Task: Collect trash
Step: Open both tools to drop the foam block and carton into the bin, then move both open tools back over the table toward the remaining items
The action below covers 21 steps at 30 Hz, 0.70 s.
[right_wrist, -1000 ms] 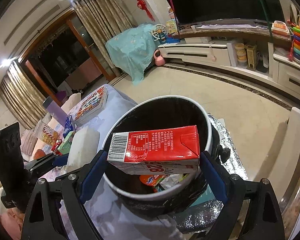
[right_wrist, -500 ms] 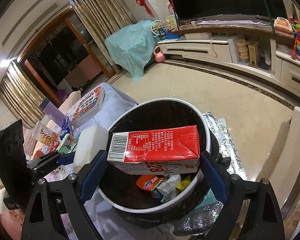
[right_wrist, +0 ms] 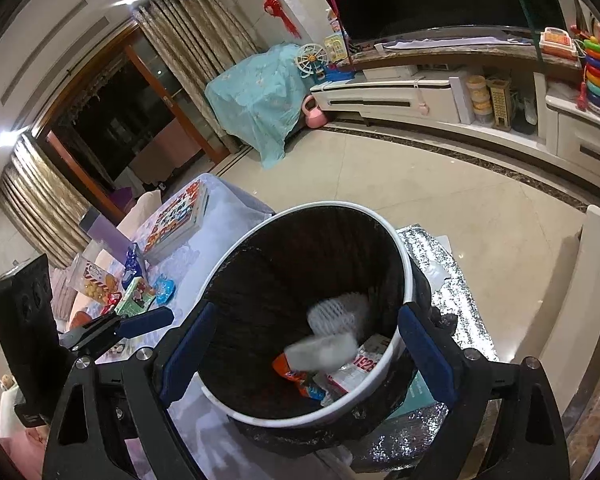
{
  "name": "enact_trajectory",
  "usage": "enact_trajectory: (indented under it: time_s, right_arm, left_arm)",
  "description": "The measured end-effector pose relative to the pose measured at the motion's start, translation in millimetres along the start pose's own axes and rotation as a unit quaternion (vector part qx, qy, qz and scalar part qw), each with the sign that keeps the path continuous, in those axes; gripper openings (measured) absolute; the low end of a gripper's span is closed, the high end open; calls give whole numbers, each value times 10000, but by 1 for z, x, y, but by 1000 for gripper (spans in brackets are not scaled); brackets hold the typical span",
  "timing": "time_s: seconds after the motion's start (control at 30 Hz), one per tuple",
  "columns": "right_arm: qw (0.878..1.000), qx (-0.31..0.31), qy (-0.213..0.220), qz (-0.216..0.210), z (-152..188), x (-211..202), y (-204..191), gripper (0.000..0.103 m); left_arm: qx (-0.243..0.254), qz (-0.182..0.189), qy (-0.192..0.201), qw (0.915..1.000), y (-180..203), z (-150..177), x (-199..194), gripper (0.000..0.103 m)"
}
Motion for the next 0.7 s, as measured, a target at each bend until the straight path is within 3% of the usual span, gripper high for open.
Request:
enact_trajectory:
  time_s: [0.3, 0.7]
  right_arm:
    - [9997, 82, 175, -126, 11, -14, -15, 95]
    - [9993, -46, 160, -324, 40, -20, -62, 98]
  left_arm:
    - [-720, -119, 202, 9971, -27, 39, -27, 76]
    - [-1568, -397, 509, 9855, -70, 92, -76, 76]
Point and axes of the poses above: each gripper's, at about its wrist camera, not at the fingertips, and x roughly the way its jaws point, y to its right, z to its underside, the point moved 7 cm from there along x, roughly the way its jaws point, and after that the axes turned 6 degrees about z, right-handed, at the moved point
